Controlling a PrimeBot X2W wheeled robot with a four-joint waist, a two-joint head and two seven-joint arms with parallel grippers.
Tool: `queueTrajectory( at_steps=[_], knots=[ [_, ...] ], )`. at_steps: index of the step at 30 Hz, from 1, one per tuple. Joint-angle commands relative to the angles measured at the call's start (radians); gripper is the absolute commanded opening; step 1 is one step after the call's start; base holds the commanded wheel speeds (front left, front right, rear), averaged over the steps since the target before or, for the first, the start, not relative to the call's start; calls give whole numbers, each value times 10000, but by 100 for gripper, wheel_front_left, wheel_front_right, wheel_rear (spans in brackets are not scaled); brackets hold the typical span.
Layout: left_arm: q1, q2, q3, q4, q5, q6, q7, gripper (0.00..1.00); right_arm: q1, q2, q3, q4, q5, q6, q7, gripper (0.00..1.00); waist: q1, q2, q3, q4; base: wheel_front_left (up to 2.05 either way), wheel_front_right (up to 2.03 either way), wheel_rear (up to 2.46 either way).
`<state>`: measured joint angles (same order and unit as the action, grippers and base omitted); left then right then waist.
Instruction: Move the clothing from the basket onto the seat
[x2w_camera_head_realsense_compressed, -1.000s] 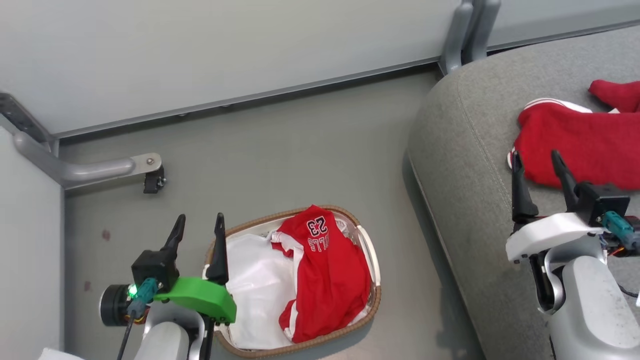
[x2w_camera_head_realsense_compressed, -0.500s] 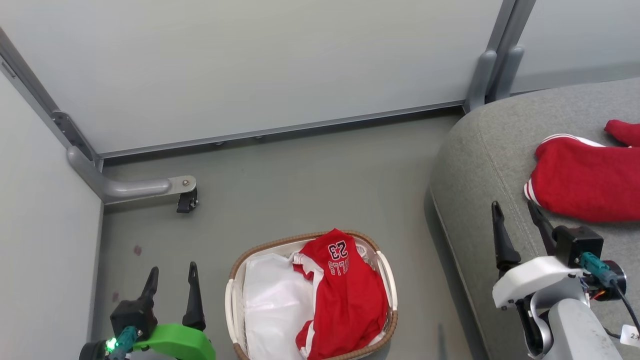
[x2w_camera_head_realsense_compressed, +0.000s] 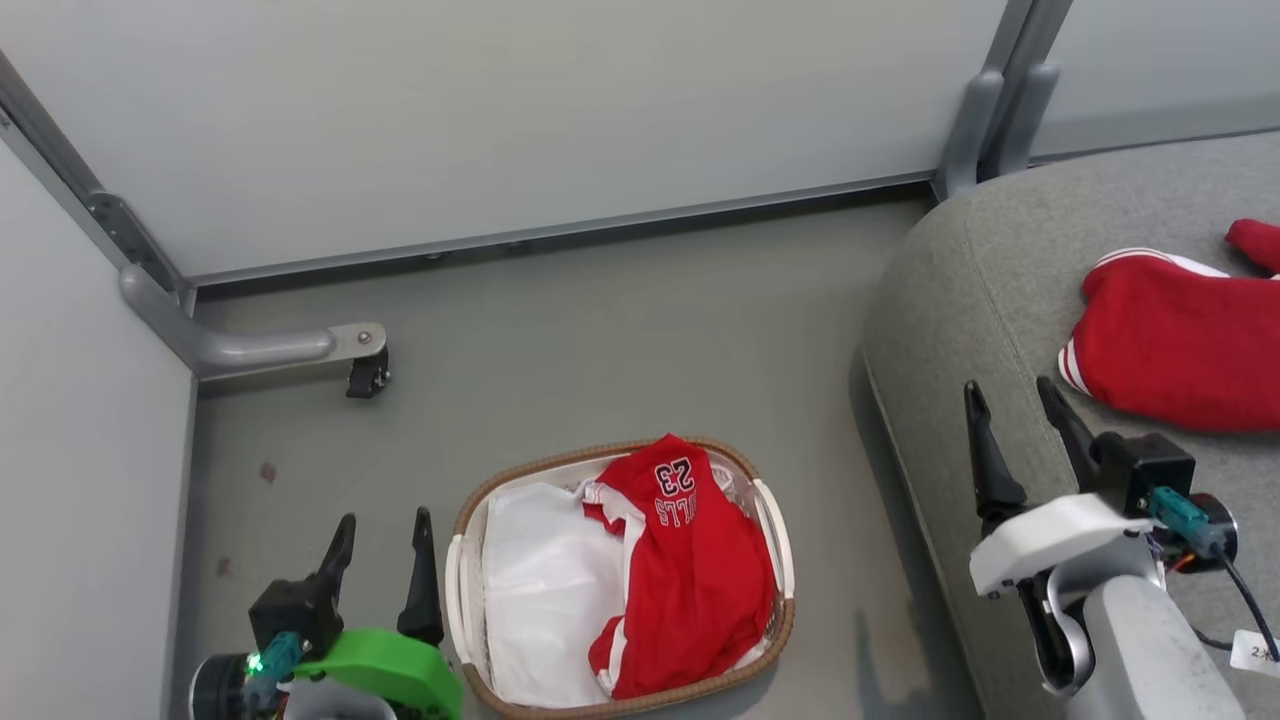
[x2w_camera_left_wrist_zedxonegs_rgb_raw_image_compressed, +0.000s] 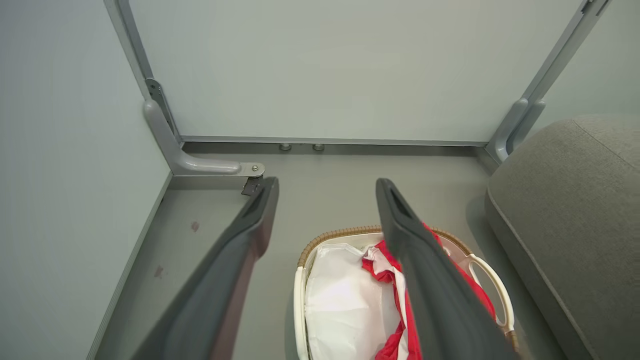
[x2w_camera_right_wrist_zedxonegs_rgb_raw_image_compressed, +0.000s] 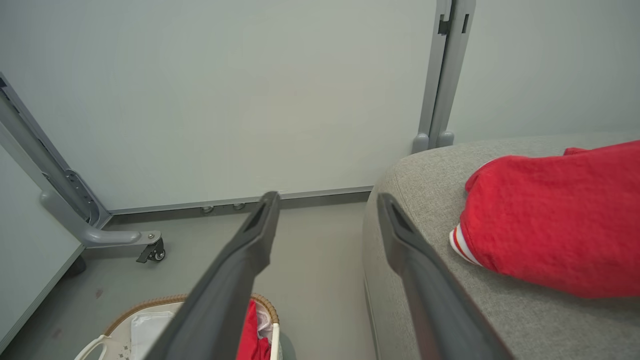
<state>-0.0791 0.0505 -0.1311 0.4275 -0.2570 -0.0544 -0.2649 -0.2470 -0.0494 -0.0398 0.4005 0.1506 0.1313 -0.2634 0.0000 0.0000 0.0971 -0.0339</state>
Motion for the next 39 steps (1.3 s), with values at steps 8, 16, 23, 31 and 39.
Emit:
queueTrajectory(
  at_steps=[8, 16, 23, 31, 39],
  knots=[
    [-1700, 20, -787, 550, -400, -320, 9, 100, -1232, -35, 359, -790, 227, -10, -19, 100, 0, 0, 2171, -379, 0, 0, 0],
    [-3400, 25, -1329, 1412, -564, -526, 9, 100, -2408, -30, 1054, -1524, 559, -10, -19, 100, 0, 0, 3875, -987, 0, 0, 0],
    [-4757, 37, -1442, 2242, -241, -654, 9, 100, -3181, -31, 1585, -2055, 882, -10, -19, 100, 0, 0, 5211, -1527, 0, 0, 0],
    [-5908, 44, -1473, 3219, -109, -743, 8, 100, -3625, -27, 1740, -2706, 1157, -10, -19, 100, 0, 0, 6294, -1962, 0, 0, 0],
    [-6794, 75, -1675, 4381, 13, -774, 9, 100, -3866, -28, 1839, -3234, 1362, -10, -19, 100, 0, 0, 7009, -2149, 0, 0, 0]
  ],
)
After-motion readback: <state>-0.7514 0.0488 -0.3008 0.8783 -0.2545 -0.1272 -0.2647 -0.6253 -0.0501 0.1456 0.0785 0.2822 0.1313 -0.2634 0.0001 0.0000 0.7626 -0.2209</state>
